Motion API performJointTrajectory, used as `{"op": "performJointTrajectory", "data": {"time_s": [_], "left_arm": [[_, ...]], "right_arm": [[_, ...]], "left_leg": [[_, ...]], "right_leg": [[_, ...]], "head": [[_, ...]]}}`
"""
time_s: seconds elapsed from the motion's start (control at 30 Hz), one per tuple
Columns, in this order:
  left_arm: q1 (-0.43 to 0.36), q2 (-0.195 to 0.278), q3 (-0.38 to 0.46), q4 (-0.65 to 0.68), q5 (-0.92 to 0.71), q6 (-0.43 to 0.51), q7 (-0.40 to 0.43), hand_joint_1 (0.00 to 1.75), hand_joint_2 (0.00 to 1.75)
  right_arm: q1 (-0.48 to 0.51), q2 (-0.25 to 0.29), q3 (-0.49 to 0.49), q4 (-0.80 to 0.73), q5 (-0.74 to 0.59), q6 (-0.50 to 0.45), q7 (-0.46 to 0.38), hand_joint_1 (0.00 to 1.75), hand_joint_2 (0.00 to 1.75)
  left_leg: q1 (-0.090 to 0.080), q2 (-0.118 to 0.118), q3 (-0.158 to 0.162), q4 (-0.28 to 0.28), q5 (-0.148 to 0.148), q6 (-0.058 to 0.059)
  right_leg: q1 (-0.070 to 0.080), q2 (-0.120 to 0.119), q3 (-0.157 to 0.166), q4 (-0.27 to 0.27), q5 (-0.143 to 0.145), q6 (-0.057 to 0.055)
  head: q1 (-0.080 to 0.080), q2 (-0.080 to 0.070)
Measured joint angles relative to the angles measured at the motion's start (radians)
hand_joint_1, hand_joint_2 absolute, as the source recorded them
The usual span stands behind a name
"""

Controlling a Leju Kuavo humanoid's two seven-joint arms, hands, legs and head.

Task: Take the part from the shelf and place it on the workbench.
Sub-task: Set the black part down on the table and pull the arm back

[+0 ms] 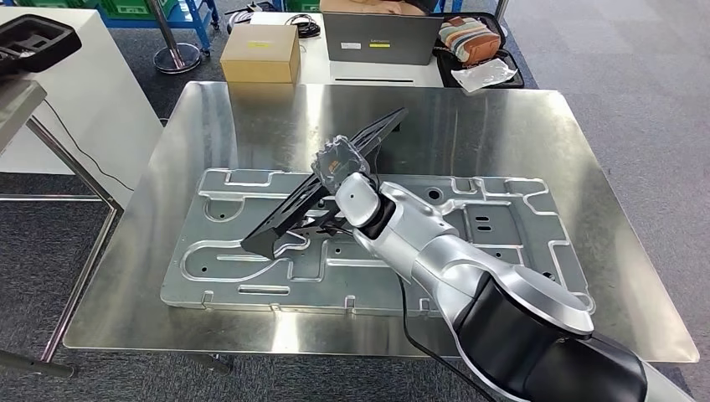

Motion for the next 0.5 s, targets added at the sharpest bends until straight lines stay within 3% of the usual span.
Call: {"op": "performJointTrajectory", "data": {"time_s": [0.33, 0.5], "left_arm": [[-0.010, 0.006, 0.000, 0.006, 0.006, -0.048, -0.003, 0.00, 1.75], [-0.022, 0.004, 0.003, 0.005, 0.022, -0.075, -0.022, 0.00, 1.75]], "right_arm": [[0.000, -0.006, 0.021, -0.002, -0.002, 0.003, -0.027, 1.75, 1.75], [0.011, -0.007, 0.019, -0.005, -0.050, -0.059, 0.012, 1.75, 1.75]], "left_leg": [[0.000, 0.000, 0.001, 0.000, 0.000, 0.000], [0.000, -0.001, 0.001, 0.000, 0.000, 0.000]], "right_leg": [[0.000, 0.000, 0.001, 0.000, 0.000, 0.000], [0.000, -0.001, 0.001, 0.000, 0.000, 0.000]], "head": [[0.000, 0.000], [0.000, 0.000]]}}
